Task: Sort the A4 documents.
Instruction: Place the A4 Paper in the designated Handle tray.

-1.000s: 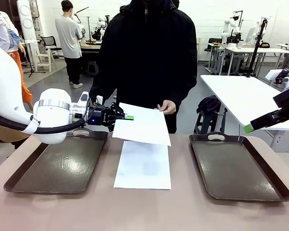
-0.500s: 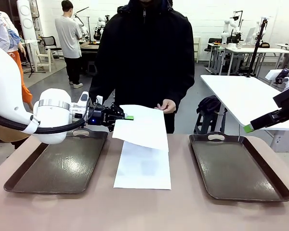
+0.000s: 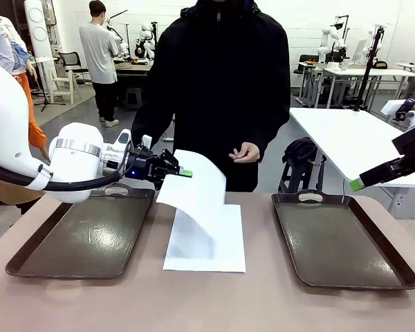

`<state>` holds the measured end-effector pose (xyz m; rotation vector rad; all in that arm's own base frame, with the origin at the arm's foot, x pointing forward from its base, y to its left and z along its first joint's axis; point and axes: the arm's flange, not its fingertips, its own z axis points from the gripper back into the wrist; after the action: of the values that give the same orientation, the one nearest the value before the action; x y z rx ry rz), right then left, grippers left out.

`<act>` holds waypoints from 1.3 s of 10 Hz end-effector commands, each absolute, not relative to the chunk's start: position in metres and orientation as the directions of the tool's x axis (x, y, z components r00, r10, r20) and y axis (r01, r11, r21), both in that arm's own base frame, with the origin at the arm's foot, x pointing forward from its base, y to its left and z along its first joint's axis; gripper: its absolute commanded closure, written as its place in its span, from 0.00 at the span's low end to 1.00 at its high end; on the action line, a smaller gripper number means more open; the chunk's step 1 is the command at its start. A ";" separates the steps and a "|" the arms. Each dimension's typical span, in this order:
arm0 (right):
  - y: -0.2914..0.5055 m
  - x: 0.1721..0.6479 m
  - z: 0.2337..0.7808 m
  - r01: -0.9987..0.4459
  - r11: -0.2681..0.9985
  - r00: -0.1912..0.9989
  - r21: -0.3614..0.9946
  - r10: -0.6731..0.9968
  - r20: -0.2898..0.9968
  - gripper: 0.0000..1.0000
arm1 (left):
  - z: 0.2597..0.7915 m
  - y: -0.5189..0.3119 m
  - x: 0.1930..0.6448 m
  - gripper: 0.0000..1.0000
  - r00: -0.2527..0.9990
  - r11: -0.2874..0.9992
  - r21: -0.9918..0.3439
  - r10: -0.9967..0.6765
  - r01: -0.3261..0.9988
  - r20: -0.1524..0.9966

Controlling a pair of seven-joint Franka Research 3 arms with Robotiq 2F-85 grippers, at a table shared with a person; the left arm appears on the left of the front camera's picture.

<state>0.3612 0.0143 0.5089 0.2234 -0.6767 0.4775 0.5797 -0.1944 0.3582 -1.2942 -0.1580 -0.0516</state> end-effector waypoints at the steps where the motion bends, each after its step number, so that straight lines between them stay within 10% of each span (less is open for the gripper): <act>1: 0.014 0.362 0.507 -0.495 0.867 0.680 0.056 0.346 0.646 0.00 | 0.383 -0.183 0.570 0.99 0.989 0.275 -0.950 -0.019 0.148 0.149; 13: 0.014 0.362 0.507 -0.495 0.867 0.680 0.056 0.346 0.646 0.00 | 0.340 -0.021 0.542 0.99 0.995 0.382 -0.923 -0.104 0.041 0.001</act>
<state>0.3612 0.0145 0.5090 0.2223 -0.6768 0.4778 0.5389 -0.0287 0.3376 -1.2254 0.0750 -0.0994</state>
